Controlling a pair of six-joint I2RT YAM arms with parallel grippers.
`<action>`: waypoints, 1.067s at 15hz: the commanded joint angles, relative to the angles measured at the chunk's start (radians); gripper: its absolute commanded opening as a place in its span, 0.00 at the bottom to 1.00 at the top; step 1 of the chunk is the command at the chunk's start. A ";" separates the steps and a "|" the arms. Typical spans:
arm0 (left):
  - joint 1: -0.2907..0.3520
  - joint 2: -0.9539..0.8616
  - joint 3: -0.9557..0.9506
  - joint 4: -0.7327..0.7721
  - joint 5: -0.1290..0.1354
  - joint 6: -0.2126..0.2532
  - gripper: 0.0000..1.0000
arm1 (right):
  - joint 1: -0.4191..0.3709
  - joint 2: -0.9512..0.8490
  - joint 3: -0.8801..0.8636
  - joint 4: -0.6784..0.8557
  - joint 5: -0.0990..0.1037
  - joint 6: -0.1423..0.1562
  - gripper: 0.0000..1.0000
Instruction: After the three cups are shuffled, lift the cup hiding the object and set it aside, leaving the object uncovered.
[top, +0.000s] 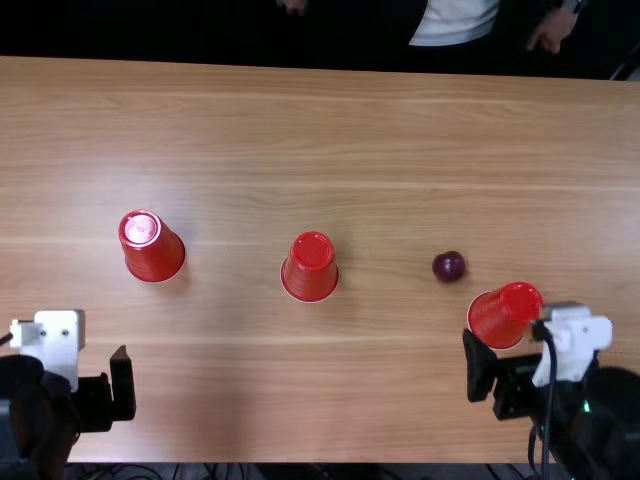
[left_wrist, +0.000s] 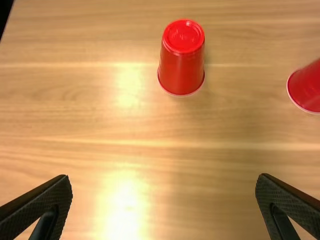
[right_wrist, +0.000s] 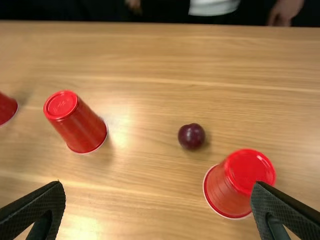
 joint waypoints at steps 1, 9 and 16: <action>0.003 -0.094 -0.087 0.021 0.006 -0.007 1.00 | -0.029 -0.092 -0.074 0.004 0.040 0.030 1.00; 0.005 -0.648 -0.544 0.194 0.010 -0.011 1.00 | -0.143 -0.592 -0.350 0.006 0.055 0.019 1.00; 0.003 -0.680 -0.777 0.593 0.017 0.004 1.00 | -0.176 -0.625 -0.492 0.301 0.070 -0.025 1.00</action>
